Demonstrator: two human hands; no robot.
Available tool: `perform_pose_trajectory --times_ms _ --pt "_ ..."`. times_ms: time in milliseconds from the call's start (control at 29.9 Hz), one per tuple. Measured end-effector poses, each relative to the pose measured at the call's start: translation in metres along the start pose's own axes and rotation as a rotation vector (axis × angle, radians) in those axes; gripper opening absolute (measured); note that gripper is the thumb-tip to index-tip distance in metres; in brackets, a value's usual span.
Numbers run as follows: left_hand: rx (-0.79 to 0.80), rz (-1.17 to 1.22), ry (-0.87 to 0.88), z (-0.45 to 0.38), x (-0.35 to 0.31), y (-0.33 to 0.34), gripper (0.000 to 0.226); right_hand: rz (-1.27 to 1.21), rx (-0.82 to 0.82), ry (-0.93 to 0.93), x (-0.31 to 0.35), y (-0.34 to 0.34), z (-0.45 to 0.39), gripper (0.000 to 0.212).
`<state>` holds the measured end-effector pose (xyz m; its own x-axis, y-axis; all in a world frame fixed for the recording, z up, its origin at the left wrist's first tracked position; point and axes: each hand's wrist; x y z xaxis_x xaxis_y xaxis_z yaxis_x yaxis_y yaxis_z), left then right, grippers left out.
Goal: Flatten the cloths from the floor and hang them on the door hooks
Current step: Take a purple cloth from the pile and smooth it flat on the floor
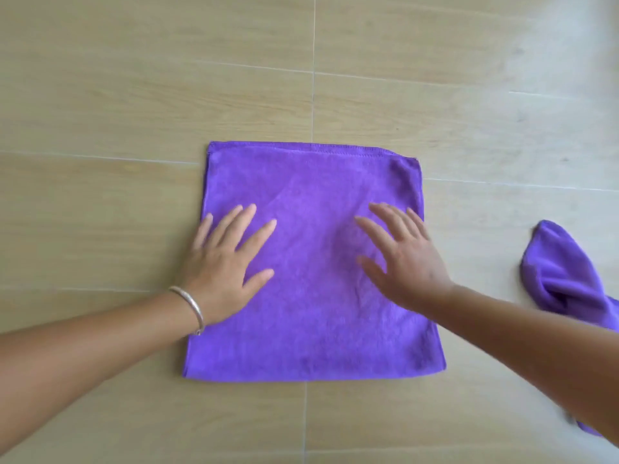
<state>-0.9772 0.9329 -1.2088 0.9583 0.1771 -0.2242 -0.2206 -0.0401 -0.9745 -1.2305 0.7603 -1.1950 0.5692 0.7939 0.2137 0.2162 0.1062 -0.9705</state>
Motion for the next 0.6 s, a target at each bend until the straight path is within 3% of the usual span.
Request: perform_pose_trajectory --times_ms 67,201,469,603 --pt "0.097 -0.079 0.078 0.03 -0.011 0.013 0.074 0.055 0.115 -0.059 0.012 0.009 0.033 0.062" --pt "0.101 -0.159 0.147 0.02 0.005 0.027 0.075 0.099 0.172 -0.129 -0.011 0.027 0.034 0.068" --pt "0.14 -0.224 0.042 -0.038 0.03 -0.001 0.078 0.181 0.196 -0.011 -0.004 0.019 -0.024 0.068" --pt "0.106 -0.175 0.27 0.005 0.029 0.0 0.075 0.154 0.216 -0.283 0.001 0.022 0.025 0.076"
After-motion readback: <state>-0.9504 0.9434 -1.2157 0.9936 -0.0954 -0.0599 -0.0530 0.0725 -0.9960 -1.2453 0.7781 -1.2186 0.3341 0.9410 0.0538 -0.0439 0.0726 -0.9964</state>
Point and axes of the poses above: each hand's wrist, its own z-axis away from the middle knuckle, its own y-axis out of the palm, x = y × z, and after that the axes turned 7 degrees about -x, right-handed
